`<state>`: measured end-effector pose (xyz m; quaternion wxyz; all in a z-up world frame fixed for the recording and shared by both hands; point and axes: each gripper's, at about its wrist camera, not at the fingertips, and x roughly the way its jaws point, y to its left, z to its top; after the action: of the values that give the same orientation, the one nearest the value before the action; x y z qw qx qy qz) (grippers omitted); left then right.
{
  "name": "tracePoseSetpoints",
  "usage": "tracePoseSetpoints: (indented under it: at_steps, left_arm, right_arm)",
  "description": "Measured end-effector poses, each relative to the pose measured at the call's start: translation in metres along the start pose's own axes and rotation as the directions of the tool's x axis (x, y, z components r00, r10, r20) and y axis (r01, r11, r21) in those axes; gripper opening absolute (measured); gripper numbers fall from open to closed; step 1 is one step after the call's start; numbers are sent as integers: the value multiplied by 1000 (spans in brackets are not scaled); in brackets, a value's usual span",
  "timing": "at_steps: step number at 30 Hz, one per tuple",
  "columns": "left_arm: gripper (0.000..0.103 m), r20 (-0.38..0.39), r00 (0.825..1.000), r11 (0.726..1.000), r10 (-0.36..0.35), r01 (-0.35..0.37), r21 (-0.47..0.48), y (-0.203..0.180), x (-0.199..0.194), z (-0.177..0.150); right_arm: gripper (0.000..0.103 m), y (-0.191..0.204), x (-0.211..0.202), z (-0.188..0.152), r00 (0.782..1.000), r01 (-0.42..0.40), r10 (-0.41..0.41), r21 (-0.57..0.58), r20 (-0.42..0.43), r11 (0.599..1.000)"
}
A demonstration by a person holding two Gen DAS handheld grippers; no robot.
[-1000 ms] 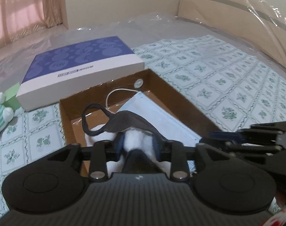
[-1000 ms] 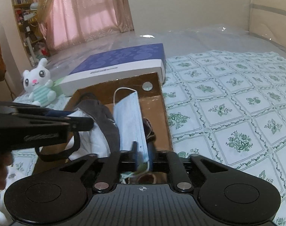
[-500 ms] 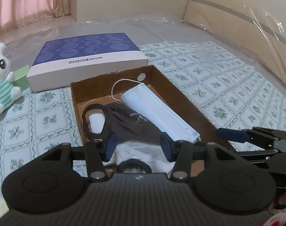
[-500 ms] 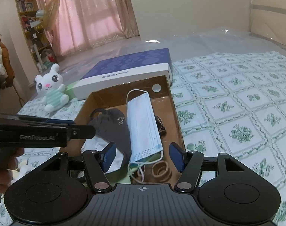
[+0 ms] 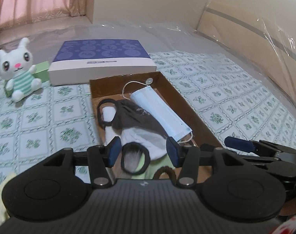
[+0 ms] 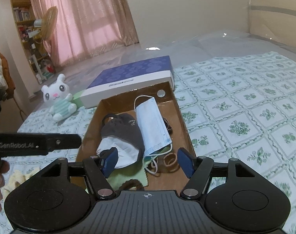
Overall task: Organize soft objects
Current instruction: 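Open the left tool to drop the dark mask into the box while the right tool releases the blue mask, then move both open tools back toward the yellow towel and white cloth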
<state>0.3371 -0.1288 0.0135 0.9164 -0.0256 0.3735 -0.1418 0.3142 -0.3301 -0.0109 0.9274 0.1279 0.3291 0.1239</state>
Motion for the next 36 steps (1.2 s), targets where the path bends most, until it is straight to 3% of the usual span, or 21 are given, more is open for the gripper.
tracePoseSetpoints:
  at_steps: [4, 20, 36]
  left_arm:
    - [55, 10, 1000, 999, 22, -22, -27, 2, -29, -11]
    - [57, 69, 996, 995, 59, -53, -87, 14, -138, -70]
    - [60, 84, 992, 985, 98, -85, -152, 49, -193, -136]
  right_arm:
    - [72, 9, -22, -6, 1000, 0, -1, 17, 18, 1000]
    - [76, 58, -107, -38, 996, -26, 24, 28, 83, 999]
    - [76, 94, -131, -90, 1000, -19, 19, -5, 24, 1000]
